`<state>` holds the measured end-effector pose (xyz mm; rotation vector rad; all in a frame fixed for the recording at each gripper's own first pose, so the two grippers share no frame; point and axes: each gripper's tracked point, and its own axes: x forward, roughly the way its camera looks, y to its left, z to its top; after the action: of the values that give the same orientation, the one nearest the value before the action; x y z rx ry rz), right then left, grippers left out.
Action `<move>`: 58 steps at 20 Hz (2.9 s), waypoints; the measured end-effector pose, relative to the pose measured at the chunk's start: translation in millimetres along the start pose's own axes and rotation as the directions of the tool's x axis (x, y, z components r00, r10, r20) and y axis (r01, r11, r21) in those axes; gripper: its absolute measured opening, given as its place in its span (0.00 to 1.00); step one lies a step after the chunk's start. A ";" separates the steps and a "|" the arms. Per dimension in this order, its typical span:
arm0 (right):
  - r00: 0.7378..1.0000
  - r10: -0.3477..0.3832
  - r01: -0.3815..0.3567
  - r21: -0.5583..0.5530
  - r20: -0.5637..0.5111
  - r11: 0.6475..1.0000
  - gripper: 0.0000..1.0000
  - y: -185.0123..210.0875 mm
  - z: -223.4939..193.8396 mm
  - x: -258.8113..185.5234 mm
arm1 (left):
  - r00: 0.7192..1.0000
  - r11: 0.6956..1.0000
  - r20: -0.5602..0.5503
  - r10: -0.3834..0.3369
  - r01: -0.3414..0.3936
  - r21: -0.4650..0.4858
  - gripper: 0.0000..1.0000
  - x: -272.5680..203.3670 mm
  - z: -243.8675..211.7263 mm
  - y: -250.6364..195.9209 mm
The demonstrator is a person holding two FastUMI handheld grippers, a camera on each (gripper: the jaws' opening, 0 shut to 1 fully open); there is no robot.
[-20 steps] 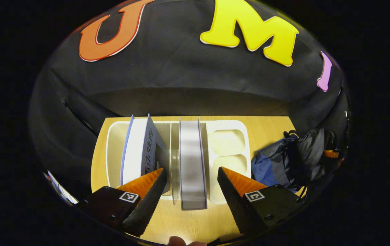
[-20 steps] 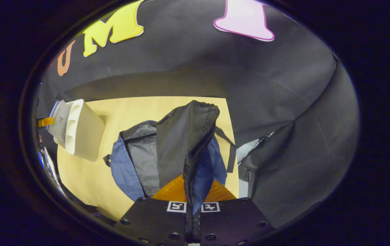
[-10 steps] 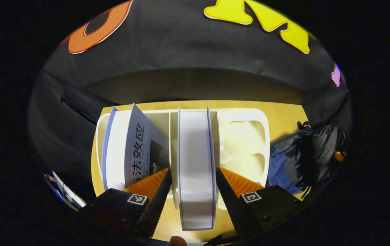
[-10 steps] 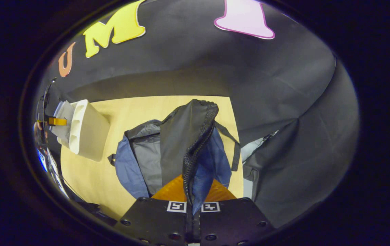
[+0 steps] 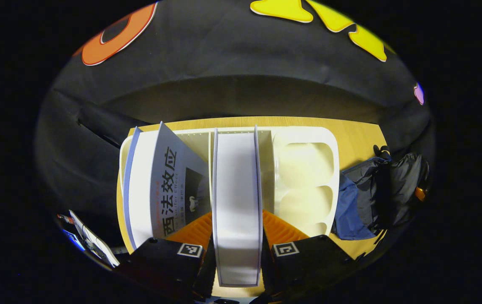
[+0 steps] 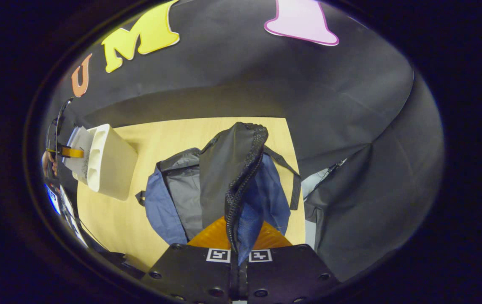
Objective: Open the schoolbag, grab two books from the bookshelf and put them into the schoolbag.
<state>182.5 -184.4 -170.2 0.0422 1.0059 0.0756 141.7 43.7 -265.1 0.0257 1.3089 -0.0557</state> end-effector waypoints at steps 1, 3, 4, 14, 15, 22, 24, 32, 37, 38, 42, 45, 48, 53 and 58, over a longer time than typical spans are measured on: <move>1.000 -0.004 0.004 -0.006 0.004 1.000 0.01 1.2 -1.4 -1.9 | 1.000 1.000 0.010 0.000 0.000 -0.006 0.46 -5.0 -0.5 0.6; 1.000 -0.011 0.011 -0.015 0.010 1.000 0.01 4.3 -2.1 -2.7 | 0.999 1.000 0.046 -0.011 0.011 -0.002 0.45 -20.9 1.0 1.2; 1.000 -0.014 0.014 -0.018 0.015 1.000 0.01 6.3 -1.9 -2.6 | 0.997 1.000 0.070 -0.022 0.021 0.008 0.45 -32.3 2.6 2.0; 0.998 -0.043 0.044 -0.027 0.041 0.999 0.01 15.3 -10.1 -9.9 | 0.944 0.986 0.300 -0.134 0.159 -0.060 0.43 -193.9 -29.5 31.8; 0.998 -0.046 0.047 -0.028 0.043 0.998 0.01 14.8 -11.0 -10.0 | 0.935 0.976 0.315 -0.162 0.198 -0.086 0.43 -207.3 -34.7 29.0; 0.997 -0.053 0.055 -0.043 0.049 0.998 0.01 14.9 -12.6 -11.8 | 0.863 0.876 0.335 -0.379 0.451 -0.169 0.44 -232.2 -52.0 -49.4; 0.997 -0.052 0.054 -0.044 0.050 0.998 0.01 13.4 -14.2 -12.1 | 0.853 0.870 0.337 -0.399 0.468 -0.155 0.44 -222.1 -50.1 -71.0; 0.997 -0.044 0.050 -0.094 0.068 0.994 0.01 16.9 -10.7 -14.9 | 0.779 0.784 0.308 -0.547 0.605 -0.139 0.44 -150.8 -67.7 -216.0; 0.997 -0.037 0.045 -0.116 0.071 0.992 0.01 19.1 -11.0 -14.7 | 0.738 0.697 0.306 -0.602 0.672 -0.251 0.44 -85.1 -66.6 -286.1; 0.997 -0.039 0.047 -0.120 0.071 0.992 0.01 18.1 -10.1 -13.8 | 0.728 0.671 0.300 -0.617 0.685 -0.282 0.44 -73.8 -68.4 -296.7; 0.997 -0.033 0.041 -0.111 0.068 0.993 0.01 16.9 -9.4 -12.5 | 0.700 0.613 0.285 -0.655 0.712 -0.342 0.44 -25.3 -80.2 -334.5; 0.997 -0.026 0.035 -0.114 0.076 0.993 0.01 20.9 -8.7 -15.7 | 0.626 0.531 0.307 -0.717 0.776 -0.341 0.44 -9.0 -84.0 -364.6; 0.996 -0.023 0.035 -0.137 0.091 0.990 0.01 32.7 -4.5 -21.4 | 0.573 0.473 0.358 -0.737 0.816 -0.331 0.44 8.8 -82.3 -390.8; 0.995 -0.016 0.033 -0.165 0.102 0.986 0.01 57.4 -11.4 -34.4 | 0.524 0.375 0.403 -0.750 0.839 -0.393 0.44 37.2 -77.8 -416.1; 0.995 -0.022 0.039 -0.178 0.096 0.983 0.01 59.0 -12.3 -35.3 | 0.569 0.398 0.367 -0.736 0.802 -0.445 0.38 58.1 -85.1 -420.1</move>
<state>150.6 -128.5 -142.8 -0.1341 0.9020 0.1351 51.3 -373.0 -337.9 -1.1378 1.0676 -0.4627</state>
